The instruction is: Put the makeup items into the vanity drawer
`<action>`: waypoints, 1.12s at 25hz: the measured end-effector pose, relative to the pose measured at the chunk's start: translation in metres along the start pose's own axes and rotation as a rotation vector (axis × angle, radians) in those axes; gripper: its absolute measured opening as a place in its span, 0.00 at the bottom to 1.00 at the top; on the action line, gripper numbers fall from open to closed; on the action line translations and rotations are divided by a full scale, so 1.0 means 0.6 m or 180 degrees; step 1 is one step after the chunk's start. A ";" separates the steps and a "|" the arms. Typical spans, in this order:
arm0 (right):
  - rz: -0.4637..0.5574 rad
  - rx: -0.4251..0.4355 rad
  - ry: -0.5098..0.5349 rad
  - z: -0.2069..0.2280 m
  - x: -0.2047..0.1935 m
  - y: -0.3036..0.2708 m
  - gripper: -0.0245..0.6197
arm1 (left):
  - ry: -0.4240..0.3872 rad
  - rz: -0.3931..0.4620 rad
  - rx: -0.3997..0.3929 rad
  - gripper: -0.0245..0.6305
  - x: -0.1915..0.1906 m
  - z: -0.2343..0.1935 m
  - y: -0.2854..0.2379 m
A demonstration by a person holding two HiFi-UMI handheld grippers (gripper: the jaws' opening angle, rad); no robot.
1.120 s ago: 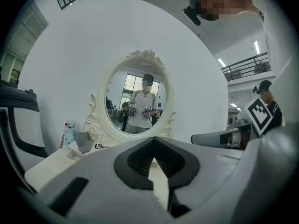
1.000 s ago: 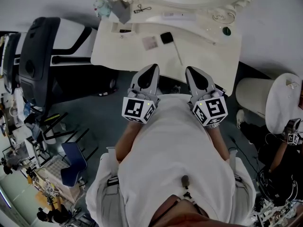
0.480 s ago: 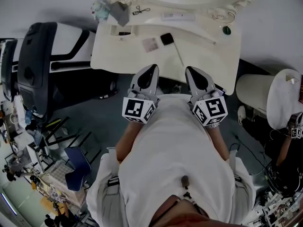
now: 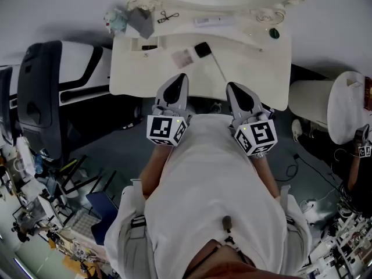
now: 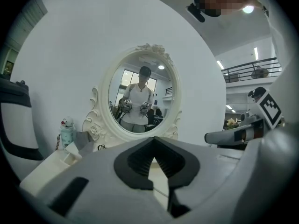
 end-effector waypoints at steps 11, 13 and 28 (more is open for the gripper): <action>-0.0004 -0.0492 -0.0092 -0.024 0.001 0.007 0.05 | -0.0062 -0.0135 -0.0306 0.05 -0.003 -0.067 -0.020; -0.0019 -0.0563 -0.0111 -0.029 0.000 0.006 0.05 | -0.0098 -0.0171 -0.0429 0.05 -0.004 -0.072 -0.028; -0.0123 -0.1180 -0.0183 -0.046 -0.011 -0.008 0.05 | -0.0475 -0.0949 -0.0686 0.30 -0.101 -0.194 -0.088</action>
Point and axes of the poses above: the fingertips, and each gripper's own axes: y backward along the fingers, z to its right, x out of its top, the point moved 7 cm from there along y, backward along the fingers, and after that the axes turned 11 degrees about -x, right-handed, at the moved point
